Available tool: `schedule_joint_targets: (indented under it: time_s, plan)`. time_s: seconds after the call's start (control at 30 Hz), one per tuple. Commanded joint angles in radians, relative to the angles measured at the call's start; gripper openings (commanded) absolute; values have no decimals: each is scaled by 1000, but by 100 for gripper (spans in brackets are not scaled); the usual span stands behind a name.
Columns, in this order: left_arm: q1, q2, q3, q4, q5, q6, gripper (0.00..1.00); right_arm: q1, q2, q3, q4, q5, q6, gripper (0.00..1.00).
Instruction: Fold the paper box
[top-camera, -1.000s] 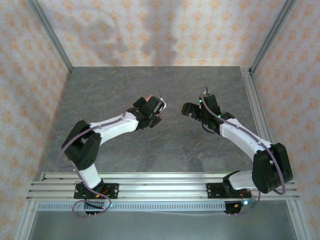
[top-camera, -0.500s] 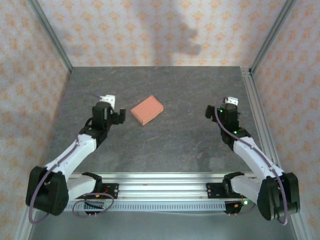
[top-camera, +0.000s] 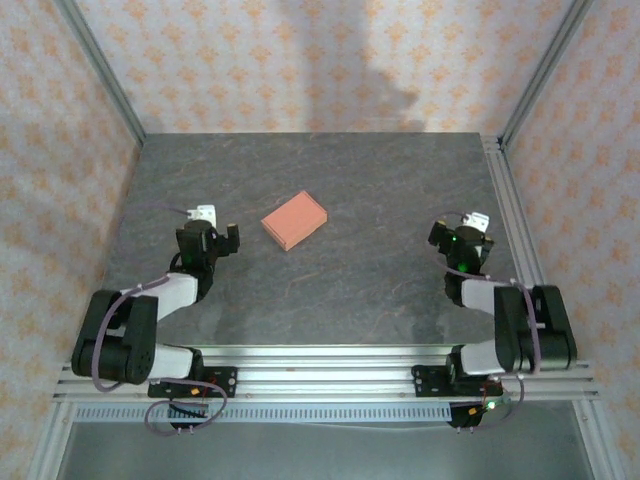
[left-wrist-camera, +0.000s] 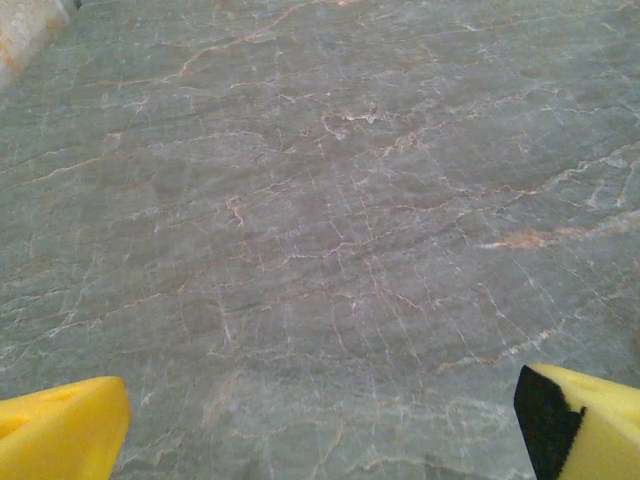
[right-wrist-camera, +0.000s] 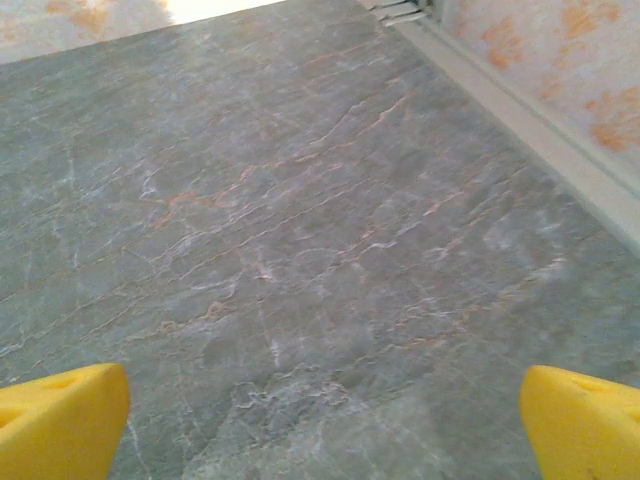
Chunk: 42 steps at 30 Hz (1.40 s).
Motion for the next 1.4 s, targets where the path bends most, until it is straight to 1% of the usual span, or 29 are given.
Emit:
schedule_joint_targets:
  time_s: [0.0, 0.03, 0.07, 0.13, 0.2, 0.27, 0.37, 0.47, 0.53, 1.37]
  plan:
    - [8, 89, 26, 132, 20, 22, 100, -4, 78, -25, 264, -85, -13, 99]
    - [12, 88, 15, 162, 24, 16, 100, -5, 63, -20, 224, -94, -14, 99]
    - [15, 88, 17, 150, 22, 14, 100, -5, 48, -11, 179, -95, -16, 99]
    - [14, 87, 18, 144, 20, 14, 100, -5, 65, 5, 181, -72, -8, 99]
    - [14, 87, 17, 149, 19, 14, 100, -5, 55, 47, 80, -51, -3, 99]
    - [14, 87, 16, 148, 19, 14, 100, -4, 65, 39, 114, -52, -6, 99]
    - [14, 88, 15, 154, 19, 15, 100, -4, 60, 37, 115, -56, -7, 99]
    - [14, 88, 15, 153, 20, 13, 100, -4, 64, 50, 91, -109, -28, 99]
    - [14, 88, 15, 154, 20, 13, 100, -3, 61, 52, 83, -118, -31, 99]
    - [15, 88, 17, 153, 18, 13, 100, -3, 63, 53, 83, -117, -31, 99]
